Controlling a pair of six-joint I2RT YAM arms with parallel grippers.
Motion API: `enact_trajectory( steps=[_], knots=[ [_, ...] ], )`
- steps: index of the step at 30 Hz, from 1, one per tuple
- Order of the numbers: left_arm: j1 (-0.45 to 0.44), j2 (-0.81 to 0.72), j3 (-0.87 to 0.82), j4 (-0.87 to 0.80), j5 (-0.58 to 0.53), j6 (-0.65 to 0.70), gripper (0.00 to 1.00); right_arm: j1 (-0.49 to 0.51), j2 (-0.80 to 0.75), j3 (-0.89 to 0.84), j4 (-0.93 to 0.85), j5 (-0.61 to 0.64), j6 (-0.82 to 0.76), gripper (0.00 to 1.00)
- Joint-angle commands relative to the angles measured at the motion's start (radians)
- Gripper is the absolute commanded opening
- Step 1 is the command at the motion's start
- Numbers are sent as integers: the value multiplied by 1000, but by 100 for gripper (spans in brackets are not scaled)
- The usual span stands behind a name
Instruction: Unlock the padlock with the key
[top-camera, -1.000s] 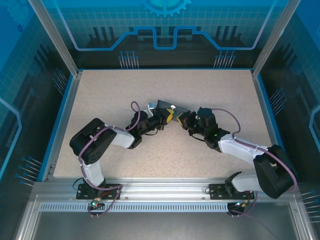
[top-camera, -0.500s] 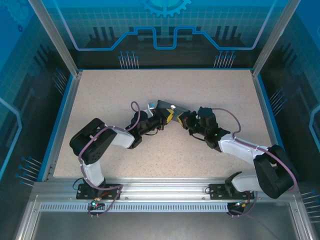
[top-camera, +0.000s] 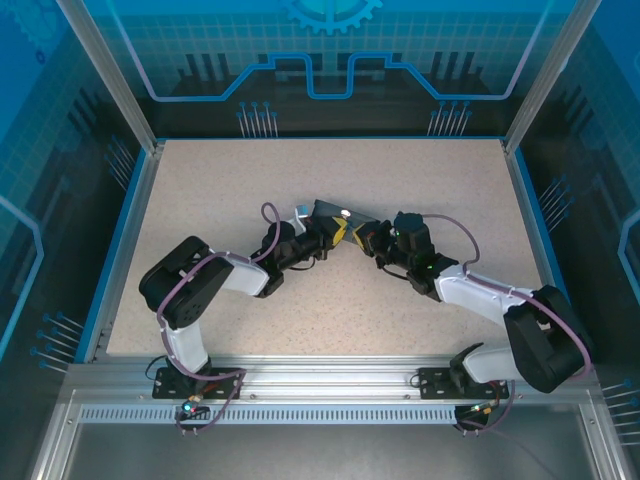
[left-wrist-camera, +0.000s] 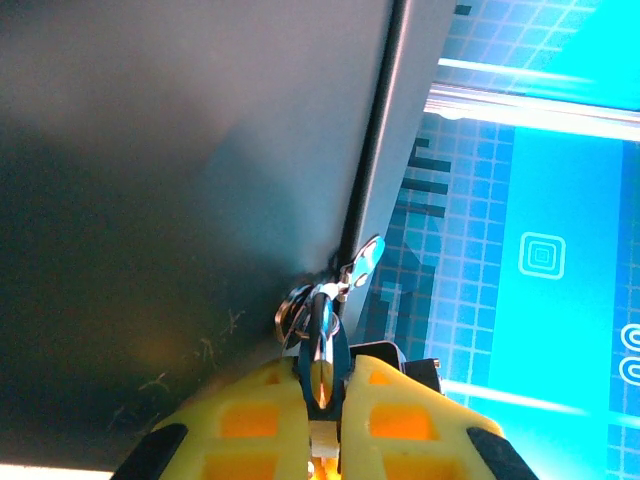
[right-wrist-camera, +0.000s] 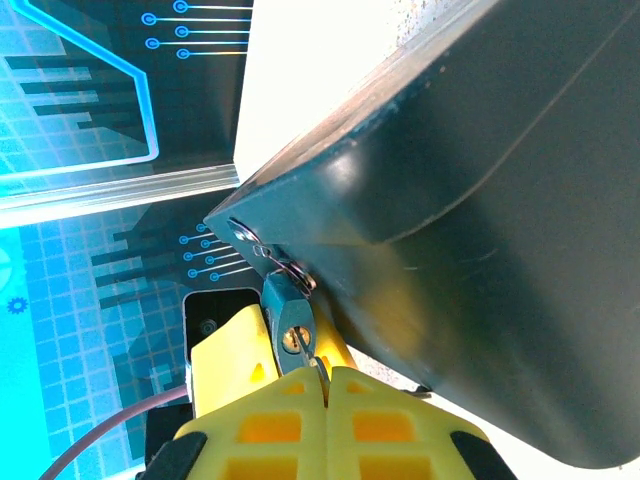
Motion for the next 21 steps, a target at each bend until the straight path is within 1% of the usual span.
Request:
enact_trajectory(
  steps=[1, 7, 11, 14, 18, 21],
  knots=[
    [1, 7, 0, 106, 4, -7, 0, -8, 21, 27, 34, -1, 12, 0],
    [1, 8, 4, 94, 15, -3, 0, -8, 52, 31, 91, -18, 53, 0],
    [1, 5, -2, 69, 28, 8, 0, -8, 48, 74, 34, -29, 16, 0],
    [1, 4, -8, 57, 38, 14, 0, -10, 51, 90, 26, -35, -11, 0],
    [1, 5, -12, 50, 50, 17, 0, -22, 62, 139, -16, -65, -83, 0],
    [0, 8, -10, 53, 57, 17, 0, -22, 96, 150, 11, -89, -83, 0]
  ],
)
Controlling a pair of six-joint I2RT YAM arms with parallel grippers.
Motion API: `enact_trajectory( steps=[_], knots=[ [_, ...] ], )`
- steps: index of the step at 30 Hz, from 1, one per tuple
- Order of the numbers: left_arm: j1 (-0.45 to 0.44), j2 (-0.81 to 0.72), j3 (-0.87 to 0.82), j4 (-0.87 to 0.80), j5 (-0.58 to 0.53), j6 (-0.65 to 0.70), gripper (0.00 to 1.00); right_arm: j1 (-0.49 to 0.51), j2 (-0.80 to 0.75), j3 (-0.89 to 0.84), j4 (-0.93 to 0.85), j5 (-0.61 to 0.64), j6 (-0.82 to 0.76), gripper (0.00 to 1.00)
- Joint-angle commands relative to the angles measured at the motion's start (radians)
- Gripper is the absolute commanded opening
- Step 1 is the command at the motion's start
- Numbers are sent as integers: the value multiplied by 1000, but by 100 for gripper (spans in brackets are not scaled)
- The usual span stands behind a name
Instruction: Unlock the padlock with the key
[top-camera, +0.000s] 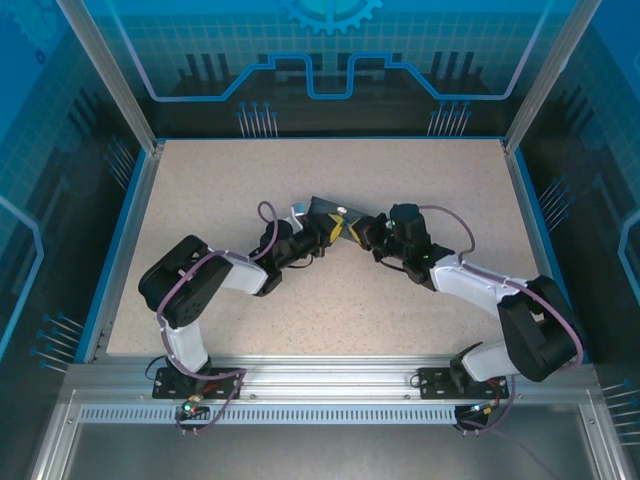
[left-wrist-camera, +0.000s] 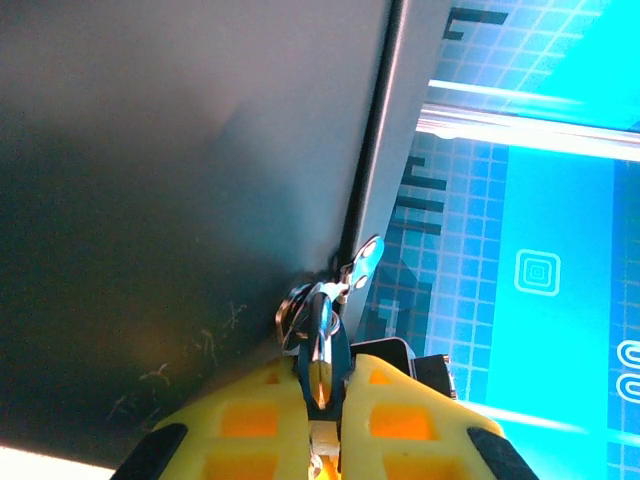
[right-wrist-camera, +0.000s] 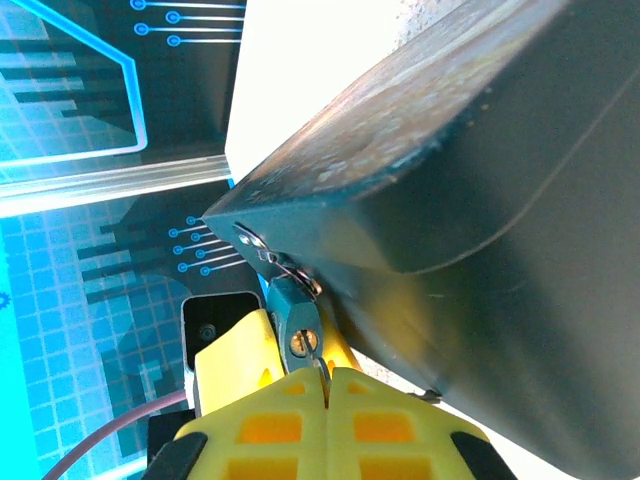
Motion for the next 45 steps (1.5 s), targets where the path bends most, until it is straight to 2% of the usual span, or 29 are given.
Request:
enact_trajectory(
  steps=[1, 7, 12, 23, 24, 27, 29, 35, 40, 45],
  knots=[
    [-21, 5, -9, 53, 73, 15, 0, -6, 39, 52, 80, -41, -33, 0],
    [-24, 3, -4, 37, 84, 22, 0, -24, 93, 31, 200, -69, 1, 0],
    [-28, 7, -6, 38, 86, 22, 0, -40, 95, 86, 112, -98, -56, 0],
    [-31, 9, -13, 7, 54, 10, 0, -57, 112, 89, 107, -128, -88, 0],
    [-30, 11, -16, 5, 46, 6, 0, -59, 109, 92, 100, -133, -97, 3],
    [-28, 15, -22, -8, 22, -5, 0, -70, 96, 90, 85, -150, -116, 31],
    [-26, 13, -22, -19, 8, -4, 0, -76, 76, 84, 69, -161, -137, 45],
    [-20, 0, -1, -81, -6, 17, 0, -101, -8, 83, -51, -200, -232, 70],
    [-17, -4, 14, -123, -11, 25, 0, -123, -95, 103, -251, -241, -361, 74],
    [-13, -11, 31, -168, -4, 25, 0, -110, -138, 248, -579, -184, -683, 69]
  ],
)
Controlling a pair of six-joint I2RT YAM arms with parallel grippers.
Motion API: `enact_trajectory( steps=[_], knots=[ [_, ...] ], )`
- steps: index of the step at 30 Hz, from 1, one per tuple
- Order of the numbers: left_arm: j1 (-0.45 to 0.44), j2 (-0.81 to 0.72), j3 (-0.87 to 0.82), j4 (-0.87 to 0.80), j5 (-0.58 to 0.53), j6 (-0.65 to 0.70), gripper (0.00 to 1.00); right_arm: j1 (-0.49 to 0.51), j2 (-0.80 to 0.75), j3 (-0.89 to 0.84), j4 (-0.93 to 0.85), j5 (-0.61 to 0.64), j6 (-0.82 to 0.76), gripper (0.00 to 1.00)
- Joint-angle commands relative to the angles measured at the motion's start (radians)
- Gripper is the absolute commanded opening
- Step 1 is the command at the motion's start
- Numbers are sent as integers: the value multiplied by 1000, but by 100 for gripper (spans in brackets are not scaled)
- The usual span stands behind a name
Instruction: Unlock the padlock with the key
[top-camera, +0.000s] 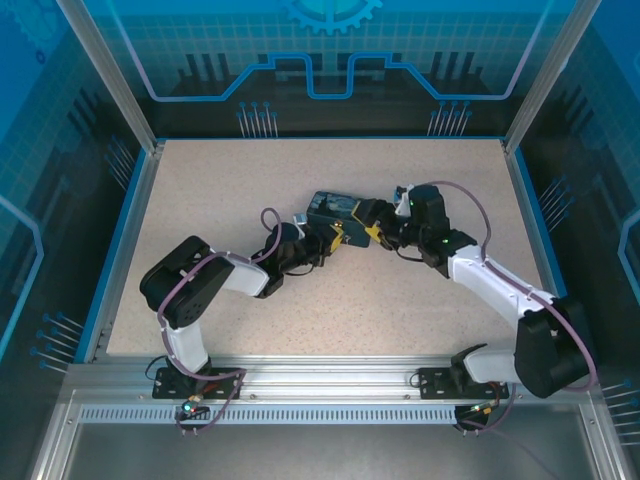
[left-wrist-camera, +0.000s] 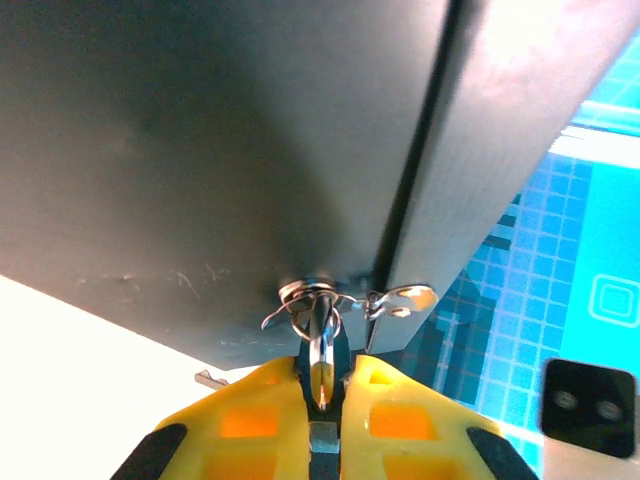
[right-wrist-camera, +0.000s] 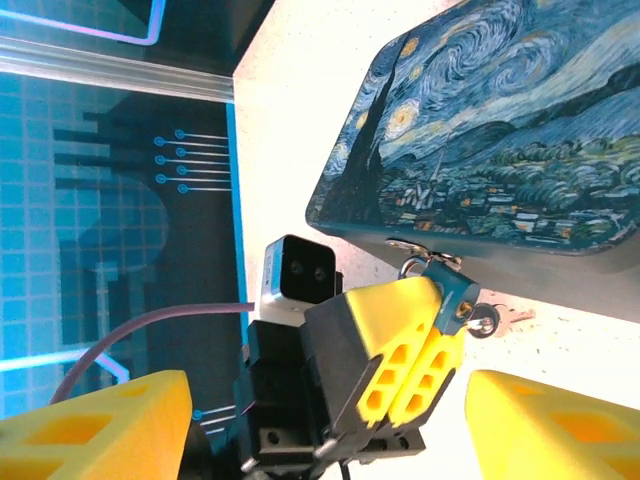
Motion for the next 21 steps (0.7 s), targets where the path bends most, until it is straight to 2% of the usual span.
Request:
enact_trajectory(
  steps=[1, 4, 8, 13, 21],
  knots=[
    [6, -15, 40, -28, 15, 23, 0, 10, -29, 128, -304, 52, -333, 66],
    [9, -28, 45, -61, 17, 31, 0, 51, -11, 216, -434, 136, -564, 58],
    [9, -37, 54, -96, 23, 33, 0, 134, 45, 280, -518, 252, -778, 49],
    [10, -45, 69, -136, 34, 33, 0, 207, 119, 287, -510, 347, -896, 36],
    [11, -56, 89, -177, 56, 25, 0, 228, 203, 296, -481, 371, -954, 37]
  ],
)
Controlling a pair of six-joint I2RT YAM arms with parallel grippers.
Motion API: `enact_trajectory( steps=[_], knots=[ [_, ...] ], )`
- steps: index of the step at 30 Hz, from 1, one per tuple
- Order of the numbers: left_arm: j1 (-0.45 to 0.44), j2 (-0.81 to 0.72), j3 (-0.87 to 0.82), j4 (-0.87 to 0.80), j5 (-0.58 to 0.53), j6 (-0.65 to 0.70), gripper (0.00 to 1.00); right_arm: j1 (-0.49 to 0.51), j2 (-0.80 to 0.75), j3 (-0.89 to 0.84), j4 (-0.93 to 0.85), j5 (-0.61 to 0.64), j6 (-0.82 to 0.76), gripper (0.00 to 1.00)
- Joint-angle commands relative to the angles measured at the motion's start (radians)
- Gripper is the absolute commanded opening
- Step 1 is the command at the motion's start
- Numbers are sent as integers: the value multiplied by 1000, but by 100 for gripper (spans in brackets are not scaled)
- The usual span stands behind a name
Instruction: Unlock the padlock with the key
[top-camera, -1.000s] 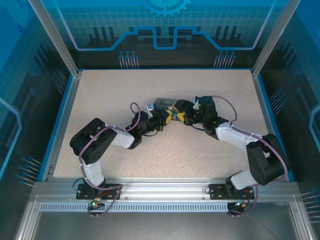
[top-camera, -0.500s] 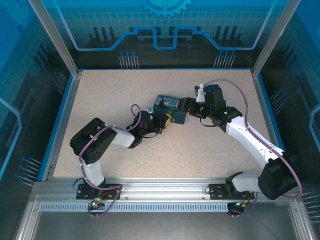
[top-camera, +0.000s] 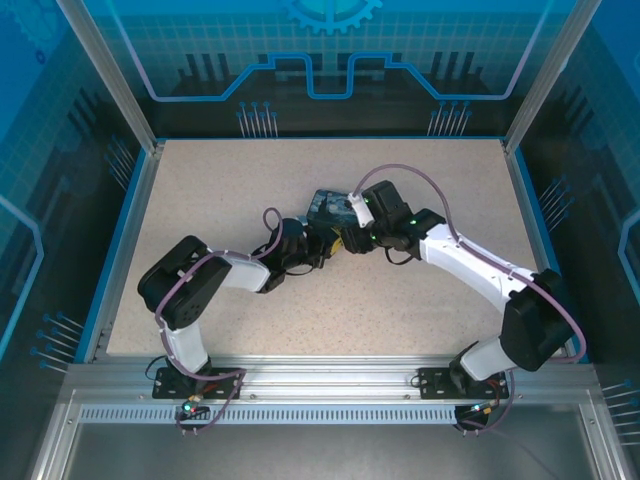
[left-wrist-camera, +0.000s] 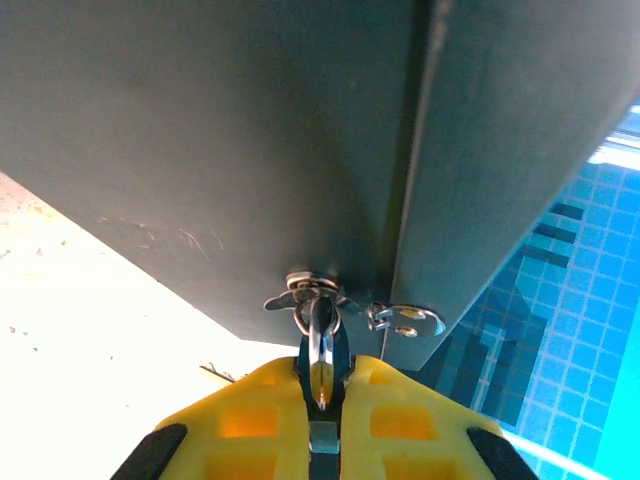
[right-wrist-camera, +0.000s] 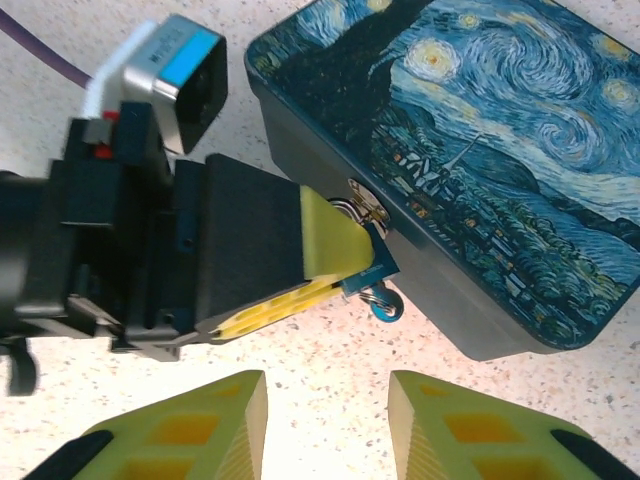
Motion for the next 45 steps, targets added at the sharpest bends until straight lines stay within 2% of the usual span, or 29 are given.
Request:
enact_trajectory(
  steps=[1, 10, 31, 38, 45],
  knots=[
    [6, -42, 39, 2, 34, 14, 0, 15, 42, 26, -15, 29, -64, 38],
    [15, -49, 56, -23, 65, 0, 0, 17, 134, 48, -1, 71, -98, 38],
    [25, -46, 89, -43, 107, -16, 0, 18, 226, 92, 14, 144, -143, 36],
    [24, -49, 91, -54, 116, -11, 0, 20, 250, 112, 41, 148, -123, 25],
    [24, -53, 88, -62, 116, -7, 0, 4, 251, 123, 45, 131, -112, 6]
  ],
)
